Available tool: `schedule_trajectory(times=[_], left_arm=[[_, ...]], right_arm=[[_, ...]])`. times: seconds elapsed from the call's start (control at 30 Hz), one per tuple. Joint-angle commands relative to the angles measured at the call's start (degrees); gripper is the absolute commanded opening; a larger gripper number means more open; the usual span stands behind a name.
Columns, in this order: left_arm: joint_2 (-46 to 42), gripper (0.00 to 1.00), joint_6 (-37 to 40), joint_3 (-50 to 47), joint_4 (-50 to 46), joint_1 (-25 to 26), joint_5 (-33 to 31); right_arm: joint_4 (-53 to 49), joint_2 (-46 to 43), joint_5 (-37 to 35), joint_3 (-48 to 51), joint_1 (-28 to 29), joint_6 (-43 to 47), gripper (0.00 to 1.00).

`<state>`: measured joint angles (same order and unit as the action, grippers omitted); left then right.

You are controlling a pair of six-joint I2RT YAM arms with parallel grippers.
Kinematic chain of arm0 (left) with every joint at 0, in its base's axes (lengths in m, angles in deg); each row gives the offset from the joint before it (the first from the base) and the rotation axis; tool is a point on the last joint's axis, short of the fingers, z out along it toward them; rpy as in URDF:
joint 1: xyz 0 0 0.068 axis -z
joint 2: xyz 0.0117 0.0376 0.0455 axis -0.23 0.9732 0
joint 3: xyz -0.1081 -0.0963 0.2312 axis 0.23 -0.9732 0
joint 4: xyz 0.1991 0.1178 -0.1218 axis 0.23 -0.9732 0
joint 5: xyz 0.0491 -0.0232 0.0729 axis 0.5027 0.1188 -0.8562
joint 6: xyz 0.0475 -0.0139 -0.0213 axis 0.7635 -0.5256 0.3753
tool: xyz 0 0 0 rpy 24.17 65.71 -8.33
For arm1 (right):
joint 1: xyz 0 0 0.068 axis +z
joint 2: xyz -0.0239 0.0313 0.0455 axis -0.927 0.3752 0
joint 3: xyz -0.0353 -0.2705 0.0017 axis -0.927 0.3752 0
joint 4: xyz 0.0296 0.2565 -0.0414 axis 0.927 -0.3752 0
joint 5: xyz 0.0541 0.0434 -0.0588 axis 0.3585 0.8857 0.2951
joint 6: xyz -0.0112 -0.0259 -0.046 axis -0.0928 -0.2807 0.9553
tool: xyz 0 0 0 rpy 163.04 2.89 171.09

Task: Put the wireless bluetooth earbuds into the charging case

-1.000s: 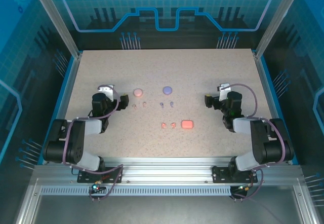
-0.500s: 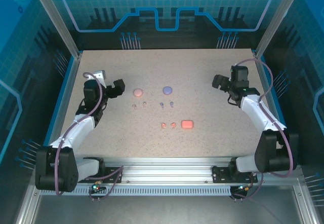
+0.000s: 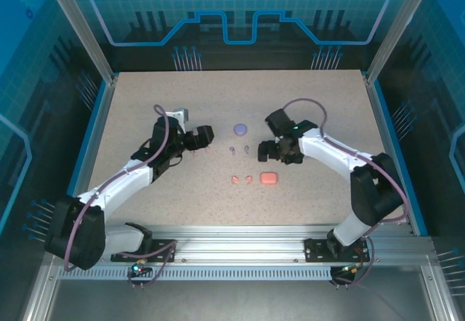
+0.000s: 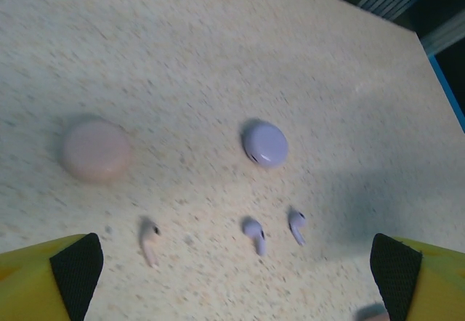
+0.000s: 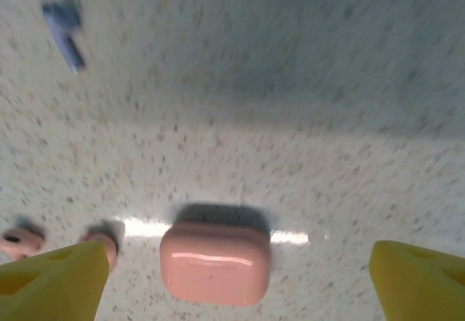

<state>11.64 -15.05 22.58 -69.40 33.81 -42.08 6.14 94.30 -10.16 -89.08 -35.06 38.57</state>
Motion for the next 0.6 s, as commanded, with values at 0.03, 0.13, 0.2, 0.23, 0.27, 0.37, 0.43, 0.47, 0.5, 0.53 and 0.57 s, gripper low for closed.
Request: schedule_trajectory(times=[0.03,0.13,0.2,0.23,0.27,0.37,0.43,0.47,0.5,0.53,0.57], left_arm=[[1.05,0.99,-3.75,0.93,-0.41,1.02,-1.22],[1.12,0.99,-3.93,0.78,0.2,0.98,-1.23],[1.12,0.99,-3.62,1.0,0.4,1.02,-1.23],[1.17,0.99,-3.5,1.21,0.4,1.0,-1.23],[1.27,0.99,-3.41,1.52,0.33,0.98,-1.13],[1.64,0.99,-3.24,2.43,0.04,1.01,-0.71],[1.72,0.99,-3.17,2.78,-0.18,1.02,-0.51],[1.74,0.99,-3.08,2.88,-0.15,1.02,-0.53],[1.74,0.99,-2.97,2.97,-0.21,0.96,-0.6],[1.79,0.99,-2.83,3.04,-0.24,0.96,-0.69],[1.86,0.99,-2.67,3.25,-0.38,1.0,-0.71]], right_arm=[[-6.56,2.81,-3.32,-1.88,4.18,-4.91,0.94],[-6.07,3.3,-3.08,-1.05,5.52,-5.98,0.94],[-5.81,3.71,-3.07,-0.88,6.17,-6.47,0.94],[-5.89,4.1,-3.27,-0.91,6.41,-6.55,0.94],[-5.82,4.47,-3.25,-0.99,6.53,-6.69,0.93],[-5.56,5.63,-3.36,-1.0,6.55,-6.69,0.92],[-5.6,6.3,-3.68,-1.0,6.58,-6.77,0.92],[-5.43,6.6,-3.69,-0.93,6.51,-6.78,0.91],[-5.3,6.87,-3.7,-0.87,6.56,-6.78,0.91],[-5.07,7.11,-3.56,-0.76,6.56,-6.78,0.91],[-4.76,7.39,-3.21,-0.7,6.55,-6.77,0.9]])
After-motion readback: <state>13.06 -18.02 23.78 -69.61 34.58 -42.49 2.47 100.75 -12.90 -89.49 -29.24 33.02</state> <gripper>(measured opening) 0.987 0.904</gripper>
